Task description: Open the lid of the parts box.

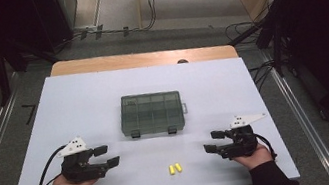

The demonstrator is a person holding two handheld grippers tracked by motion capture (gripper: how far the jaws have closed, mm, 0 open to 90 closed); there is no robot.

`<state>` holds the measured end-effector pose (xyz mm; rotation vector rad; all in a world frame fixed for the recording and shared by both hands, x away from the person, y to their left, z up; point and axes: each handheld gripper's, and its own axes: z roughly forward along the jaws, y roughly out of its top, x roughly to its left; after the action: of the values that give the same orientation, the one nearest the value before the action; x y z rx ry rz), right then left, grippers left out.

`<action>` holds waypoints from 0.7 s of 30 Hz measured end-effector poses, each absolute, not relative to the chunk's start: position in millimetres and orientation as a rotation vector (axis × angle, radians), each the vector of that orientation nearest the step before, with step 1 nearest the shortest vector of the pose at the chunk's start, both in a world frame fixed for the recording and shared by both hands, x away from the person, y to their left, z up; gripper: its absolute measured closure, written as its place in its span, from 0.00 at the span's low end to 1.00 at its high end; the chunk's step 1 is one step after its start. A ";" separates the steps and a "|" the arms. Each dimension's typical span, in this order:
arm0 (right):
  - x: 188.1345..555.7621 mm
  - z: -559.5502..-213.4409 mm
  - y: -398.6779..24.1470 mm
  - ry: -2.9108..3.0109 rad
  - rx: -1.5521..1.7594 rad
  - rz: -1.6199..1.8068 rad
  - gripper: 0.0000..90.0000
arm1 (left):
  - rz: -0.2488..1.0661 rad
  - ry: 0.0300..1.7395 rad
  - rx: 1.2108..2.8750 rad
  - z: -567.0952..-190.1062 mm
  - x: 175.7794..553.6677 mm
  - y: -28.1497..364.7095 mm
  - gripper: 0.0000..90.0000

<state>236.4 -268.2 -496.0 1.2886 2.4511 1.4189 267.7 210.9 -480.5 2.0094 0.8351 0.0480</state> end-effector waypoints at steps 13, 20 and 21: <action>235.2 -493.1 -272.3 2.411 1.290 1.439 0.33 | 0.048 0.841 2.010 -480.4 266.7 212.2 0.35; 232.4 -493.6 -272.1 2.424 1.301 1.424 0.33 | 0.041 0.844 1.998 -480.0 270.1 213.3 0.35; 232.4 -492.9 -272.0 2.425 1.299 1.430 0.33 | 0.049 0.850 2.003 -479.8 270.0 214.3 0.35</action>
<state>232.4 -272.0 -492.9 1.2986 2.4250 1.4298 270.0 214.3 -479.8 2.0035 0.8497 0.0491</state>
